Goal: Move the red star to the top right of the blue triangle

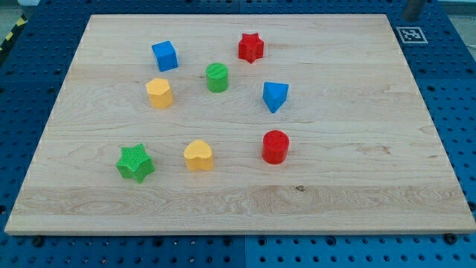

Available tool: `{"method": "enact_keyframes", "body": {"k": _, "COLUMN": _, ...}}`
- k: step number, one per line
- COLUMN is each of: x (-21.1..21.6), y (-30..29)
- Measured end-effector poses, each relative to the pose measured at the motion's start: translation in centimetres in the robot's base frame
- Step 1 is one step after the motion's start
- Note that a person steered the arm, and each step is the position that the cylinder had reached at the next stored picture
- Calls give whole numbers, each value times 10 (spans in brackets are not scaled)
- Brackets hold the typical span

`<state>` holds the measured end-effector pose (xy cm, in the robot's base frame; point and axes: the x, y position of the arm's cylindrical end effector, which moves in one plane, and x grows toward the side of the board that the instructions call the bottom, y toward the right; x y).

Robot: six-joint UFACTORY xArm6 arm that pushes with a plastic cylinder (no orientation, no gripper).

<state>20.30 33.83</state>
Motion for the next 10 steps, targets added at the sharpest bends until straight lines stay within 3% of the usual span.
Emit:
{"method": "enact_keyframes", "body": {"k": 1, "x": 0, "y": 0}}
{"method": "enact_keyframes", "body": {"k": 2, "x": 55, "y": -5}}
{"method": "enact_keyframes", "body": {"k": 3, "x": 145, "y": -51}}
{"method": "enact_keyframes", "body": {"k": 4, "x": 157, "y": -149}}
{"method": "enact_keyframes", "body": {"k": 5, "x": 135, "y": -209}}
{"method": "enact_keyframes", "body": {"k": 6, "x": 138, "y": -210}}
{"method": "enact_keyframes", "body": {"k": 8, "x": 168, "y": -334}}
{"method": "enact_keyframes", "body": {"k": 10, "x": 106, "y": -426}}
